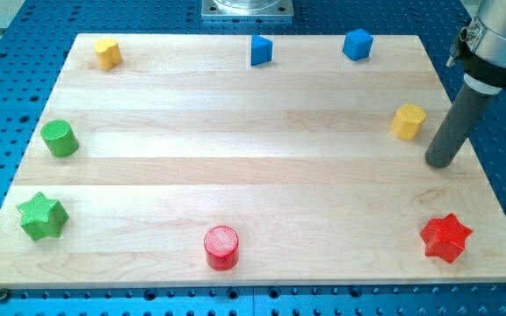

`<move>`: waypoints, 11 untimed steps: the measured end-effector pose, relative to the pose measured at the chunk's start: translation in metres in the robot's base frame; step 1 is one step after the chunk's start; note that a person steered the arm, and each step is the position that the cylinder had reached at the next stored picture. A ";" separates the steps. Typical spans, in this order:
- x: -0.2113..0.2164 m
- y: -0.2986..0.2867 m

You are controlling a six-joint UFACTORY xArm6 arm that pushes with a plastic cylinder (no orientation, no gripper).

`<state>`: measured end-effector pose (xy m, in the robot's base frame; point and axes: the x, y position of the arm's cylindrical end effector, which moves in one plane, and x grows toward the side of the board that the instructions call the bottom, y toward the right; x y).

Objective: Move the blue cube into the triangle

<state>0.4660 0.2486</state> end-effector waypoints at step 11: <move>-0.230 -0.111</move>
